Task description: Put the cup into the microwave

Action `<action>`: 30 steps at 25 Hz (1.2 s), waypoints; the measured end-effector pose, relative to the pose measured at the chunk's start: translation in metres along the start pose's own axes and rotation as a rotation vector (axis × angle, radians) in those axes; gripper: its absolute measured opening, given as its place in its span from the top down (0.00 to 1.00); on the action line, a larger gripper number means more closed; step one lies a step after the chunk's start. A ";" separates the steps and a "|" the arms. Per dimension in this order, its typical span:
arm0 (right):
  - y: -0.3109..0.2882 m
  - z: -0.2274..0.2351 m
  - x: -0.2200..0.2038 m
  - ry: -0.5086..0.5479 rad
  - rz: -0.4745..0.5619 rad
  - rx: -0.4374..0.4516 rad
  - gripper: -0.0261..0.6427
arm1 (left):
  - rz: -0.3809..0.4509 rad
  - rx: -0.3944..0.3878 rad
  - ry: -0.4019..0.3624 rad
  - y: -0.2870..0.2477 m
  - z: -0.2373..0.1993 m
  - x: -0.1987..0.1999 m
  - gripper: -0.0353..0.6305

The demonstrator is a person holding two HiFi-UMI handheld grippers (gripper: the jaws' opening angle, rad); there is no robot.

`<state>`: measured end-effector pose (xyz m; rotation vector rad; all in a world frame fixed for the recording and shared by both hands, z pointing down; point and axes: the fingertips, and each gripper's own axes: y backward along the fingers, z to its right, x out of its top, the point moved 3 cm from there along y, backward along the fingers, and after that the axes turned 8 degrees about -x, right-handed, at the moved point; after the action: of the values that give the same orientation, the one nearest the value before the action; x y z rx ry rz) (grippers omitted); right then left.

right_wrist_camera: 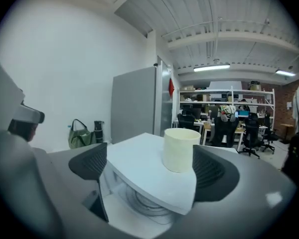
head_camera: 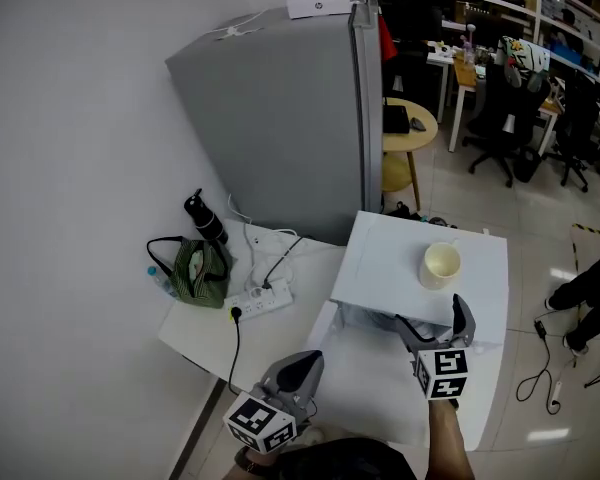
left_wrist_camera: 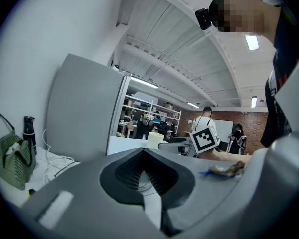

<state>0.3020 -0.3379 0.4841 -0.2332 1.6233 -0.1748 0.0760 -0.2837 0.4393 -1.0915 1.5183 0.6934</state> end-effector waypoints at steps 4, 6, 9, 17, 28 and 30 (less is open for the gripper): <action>-0.044 0.037 -0.016 0.006 -0.080 -0.009 0.08 | -0.019 0.073 0.002 -0.008 -0.009 -0.004 0.94; -0.061 0.045 -0.017 0.009 -0.102 0.010 0.08 | -0.018 0.096 0.002 -0.011 -0.009 -0.003 0.94; -0.083 0.048 -0.015 0.017 -0.136 0.033 0.08 | -0.001 0.087 0.002 -0.016 -0.005 0.000 0.84; -0.122 0.056 -0.014 0.018 -0.188 0.008 0.08 | 0.047 0.094 0.017 -0.014 0.006 0.008 0.64; -0.094 0.027 0.000 0.062 -0.082 0.063 0.28 | -0.067 -0.032 -0.040 -0.006 0.032 -0.017 0.40; -0.070 0.008 0.015 0.081 -0.018 0.113 0.28 | -0.102 -0.083 -0.003 -0.006 0.033 -0.020 0.52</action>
<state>0.3123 -0.4089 0.4864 -0.1558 1.6859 -0.2917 0.0950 -0.2512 0.4516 -1.2214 1.4316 0.6921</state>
